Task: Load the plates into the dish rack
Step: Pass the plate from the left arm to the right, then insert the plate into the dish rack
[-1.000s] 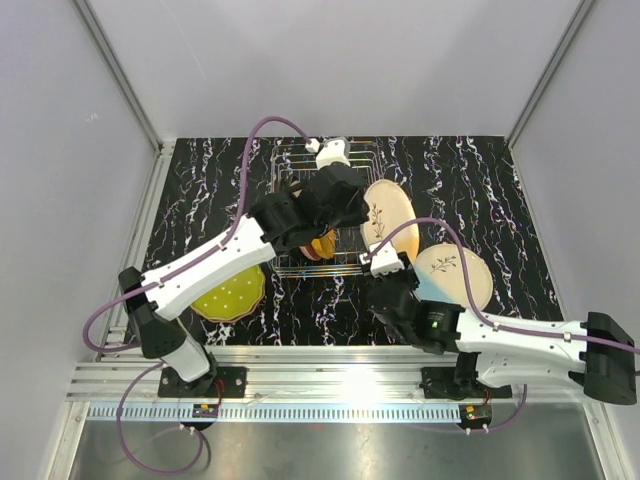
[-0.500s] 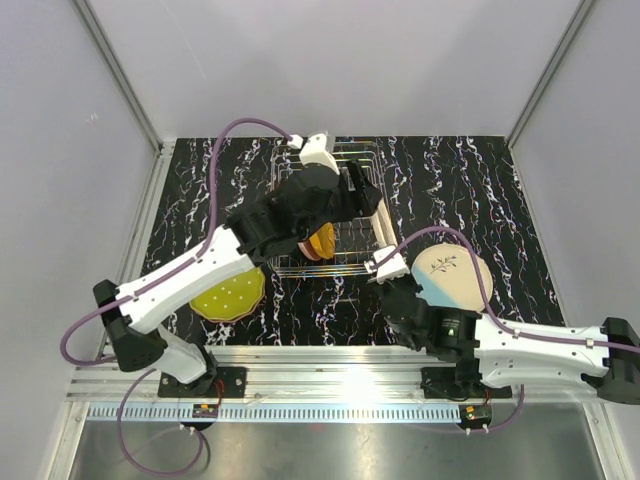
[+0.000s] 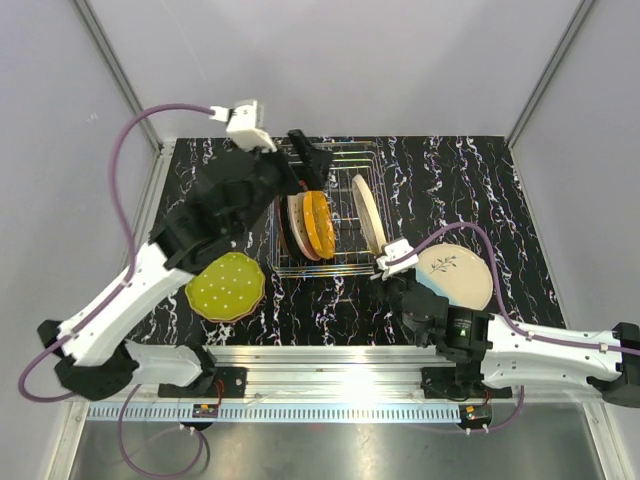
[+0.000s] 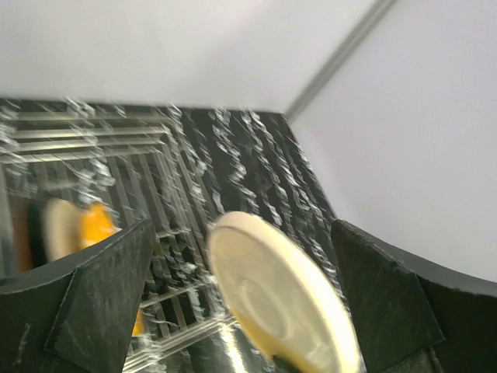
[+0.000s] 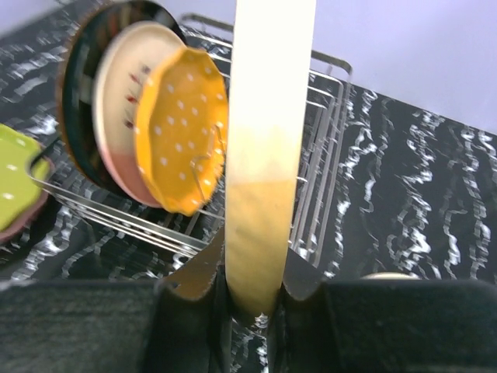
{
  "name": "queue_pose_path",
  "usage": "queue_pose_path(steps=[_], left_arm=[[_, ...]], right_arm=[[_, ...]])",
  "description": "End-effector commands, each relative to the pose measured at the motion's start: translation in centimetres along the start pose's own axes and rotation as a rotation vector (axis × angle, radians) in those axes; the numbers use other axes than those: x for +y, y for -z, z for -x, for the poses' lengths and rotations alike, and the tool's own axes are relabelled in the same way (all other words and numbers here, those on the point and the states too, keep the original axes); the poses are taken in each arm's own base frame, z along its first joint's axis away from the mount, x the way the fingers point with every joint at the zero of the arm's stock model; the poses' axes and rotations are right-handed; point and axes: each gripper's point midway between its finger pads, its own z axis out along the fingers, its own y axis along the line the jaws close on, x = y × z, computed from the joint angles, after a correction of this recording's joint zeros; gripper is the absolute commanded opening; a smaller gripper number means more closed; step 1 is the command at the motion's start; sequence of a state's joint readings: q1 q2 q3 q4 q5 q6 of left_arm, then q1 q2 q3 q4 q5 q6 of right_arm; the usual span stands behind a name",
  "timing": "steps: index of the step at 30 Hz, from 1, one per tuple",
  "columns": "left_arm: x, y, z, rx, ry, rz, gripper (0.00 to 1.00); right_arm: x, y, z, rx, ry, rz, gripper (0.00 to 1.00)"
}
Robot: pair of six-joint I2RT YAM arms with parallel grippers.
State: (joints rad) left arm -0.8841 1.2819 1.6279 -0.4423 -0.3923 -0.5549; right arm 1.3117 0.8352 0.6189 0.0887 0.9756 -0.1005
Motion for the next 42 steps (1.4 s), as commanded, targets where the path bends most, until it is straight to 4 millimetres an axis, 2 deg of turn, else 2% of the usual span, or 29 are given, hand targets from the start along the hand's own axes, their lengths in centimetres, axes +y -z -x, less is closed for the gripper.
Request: queue_pose_path(steps=[1,2,3,4,5,6,7,8,9,10,12,14,15,16,18,23,24,25,27,28,33,35,36,38,39,42], left_arm=[[3.8,4.1,4.3,-0.146,-0.164,0.122,0.99],[4.9,4.6,4.2,-0.151,-0.196,0.16,0.99],[6.8,6.2,5.2,-0.192,-0.235,0.228,0.99],[8.5,6.3,3.7,-0.17,-0.281,0.278,0.99],[9.7,6.8,3.3,-0.172,-0.31,0.318,0.99],[11.4,8.4,4.1,-0.214,-0.336,0.385,0.99],[13.4,8.4,2.0,-0.182,-0.384,0.442,0.99],[14.5,9.0,1.5,-0.184,-0.402,0.476,0.99],[16.0,10.5,1.8,-0.212,-0.401,0.538,0.99],[17.4,10.7,0.2,-0.187,-0.422,0.574,0.99],[19.2,11.8,-1.4,-0.188,-0.416,0.602,0.99],[20.1,12.6,-1.8,-0.206,-0.417,0.61,0.99],[20.9,12.6,-2.8,-0.191,-0.438,0.631,0.99],[21.5,12.9,-3.0,-0.194,-0.452,0.656,0.99],[21.8,13.2,-2.9,-0.193,-0.465,0.671,0.99],[22.3,12.9,-3.5,-0.178,-0.519,0.687,0.99],[22.2,12.9,-3.4,-0.176,-0.52,0.687,0.99],[22.2,12.9,-3.4,-0.176,-0.519,0.691,0.99],[22.0,12.6,-3.6,-0.166,-0.525,0.674,0.99],[22.0,12.5,-3.6,-0.163,-0.528,0.673,0.99],[22.0,12.8,-3.5,-0.172,-0.521,0.672,0.99],[21.9,12.8,-3.5,-0.181,-0.51,0.656,0.99],[21.8,12.8,-3.6,-0.18,-0.508,0.647,0.99],[21.7,12.7,-3.6,-0.179,-0.503,0.634,0.99],[21.6,12.7,-3.6,-0.177,-0.503,0.631,0.99],[21.5,12.7,-3.6,-0.175,-0.498,0.625,0.99]], right_arm=[[-0.2,-0.1,7.9,-0.188,-0.266,0.017,0.0],[0.5,-0.9,6.5,-0.132,-0.21,0.013,0.0],[0.8,-1.3,6.2,-0.113,-0.24,0.003,0.0],[0.9,-2.3,5.6,-0.091,-0.226,-0.015,0.0],[1.1,-2.8,5.4,-0.088,-0.262,-0.007,0.0],[1.5,-3.3,5.3,-0.084,-0.317,0.012,0.0],[1.4,-3.7,5.3,-0.08,-0.339,0.007,0.0],[0.6,-4.6,5.1,-0.077,-0.354,-0.02,0.0],[0.8,-5.0,5.1,-0.077,-0.379,-0.009,0.0],[0.9,-5.5,5.2,-0.077,-0.39,-0.008,0.0],[0.7,-6.7,5.9,-0.082,-0.44,0.005,0.0],[1.1,-8.2,5.2,-0.049,-0.45,0.012,0.0],[1.3,-8.6,5.6,-0.05,-0.455,0.018,0.0],[1.8,-9.4,5.1,-0.035,-0.458,0.028,0.0],[2.2,-10.2,5.3,-0.032,-0.468,0.037,0.0],[3.5,-12.7,4.2,0.009,-0.478,0.049,0.0],[3.8,-13.1,4.7,0.005,-0.485,0.053,0.0],[4.2,-13.7,3.9,0.024,-0.477,0.05,0.0],[4.7,-14.3,3.9,0.033,-0.488,0.053,0.0],[5.0,-14.7,3.2,0.05,-0.485,0.049,0.0],[4.7,-15.2,2.4,0.066,-0.505,0.0,0.0],[4.3,-15.1,2.9,0.049,-0.493,-0.009,0.0],[4.1,-15.1,4.2,0.027,-0.492,-0.012,0.0],[3.0,-14.8,5.4,0.019,-0.446,-0.038,0.0],[2.6,-14.7,7.2,-0.01,-0.449,-0.04,0.0],[2.0,-14.6,8.7,-0.018,-0.417,-0.05,0.0]])
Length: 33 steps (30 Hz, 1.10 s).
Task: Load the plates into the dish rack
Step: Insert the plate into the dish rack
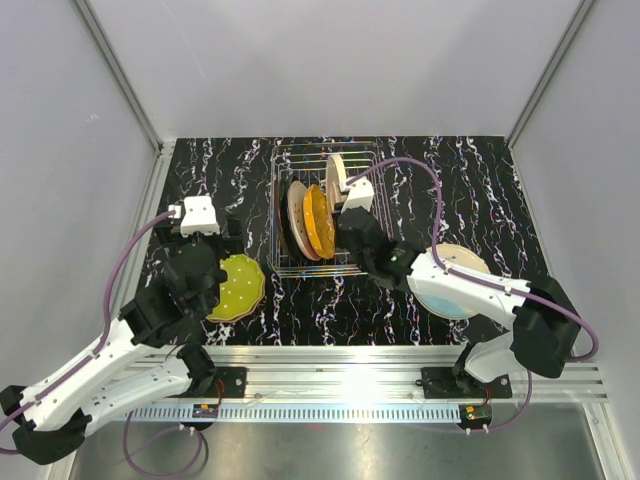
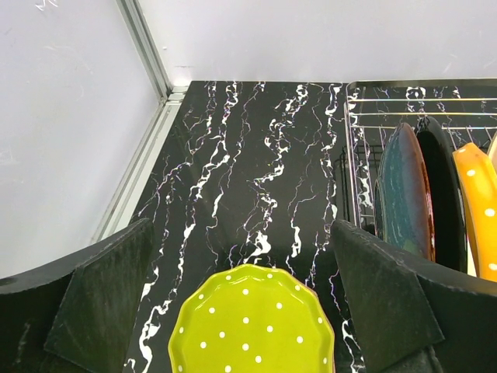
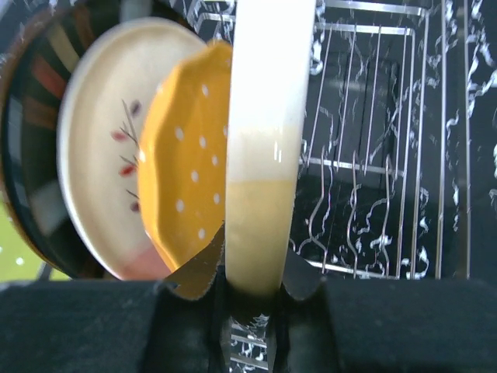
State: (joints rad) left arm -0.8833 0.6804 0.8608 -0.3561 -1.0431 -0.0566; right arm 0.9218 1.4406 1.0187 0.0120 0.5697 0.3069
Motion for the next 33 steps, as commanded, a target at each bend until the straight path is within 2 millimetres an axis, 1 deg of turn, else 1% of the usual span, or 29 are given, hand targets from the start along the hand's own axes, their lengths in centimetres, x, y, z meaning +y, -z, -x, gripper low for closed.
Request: queue_pose_path(steps=[1,2,5,9,15,17,22,23,25,26,27,29,30,33], left_arm=[[-0.2,0.1,0.9,-0.026,0.049,-0.013,0.99],[-0.2,0.1,0.9,-0.026,0.052,-0.019,0.99],[-0.2,0.2,0.9,-0.026,0.059,-0.023,0.99],[-0.4,0.2,0.8,-0.023,0.06,-0.036,0.99],[-0.4,0.2,0.8,-0.02,0.059,-0.036,0.99],[-0.4,0.2,0.8,-0.02,0.059,-0.037,0.99],[-0.5,0.2,0.7,-0.018,0.057,-0.038,0.99],[-0.5,0.2,0.7,-0.018,0.057,-0.038,0.99],[-0.5,0.2,0.7,-0.018,0.055,-0.04,0.99],[-0.5,0.2,0.7,-0.017,0.055,-0.04,0.99],[-0.6,0.2,0.7,-0.016,0.054,-0.043,0.99],[-0.8,0.2,0.5,-0.013,0.05,-0.049,0.99],[-0.7,0.1,0.5,-0.013,0.047,-0.047,0.99],[-0.8,0.1,0.5,-0.011,0.044,-0.046,0.99]], right_arm=[[1.2,2.6,11.7,-0.275,-0.129,0.022,0.0],[1.2,2.5,11.6,-0.27,-0.133,0.016,0.0],[1.3,1.6,9.9,-0.234,-0.146,0.005,0.0],[1.2,0.0,6.8,-0.178,-0.144,-0.023,0.0],[1.3,-1.6,4.4,-0.128,-0.11,-0.048,0.0],[1.2,-1.9,3.8,-0.113,-0.109,-0.059,0.0],[0.1,-2.8,1.1,-0.055,-0.084,-0.135,0.0],[0.1,-3.0,0.8,-0.046,-0.09,-0.142,0.0],[-0.1,-3.5,-0.7,-0.001,-0.063,-0.159,0.0],[0.1,-3.6,-0.8,0.004,-0.065,-0.155,0.02],[0.2,-3.8,-1.2,0.013,-0.063,-0.15,0.08],[0.5,-3.9,-1.3,0.018,-0.068,-0.134,0.16],[0.6,-3.9,-1.4,0.019,-0.073,-0.132,0.32],[0.7,-3.6,-1.0,0.012,-0.084,-0.118,0.41]])
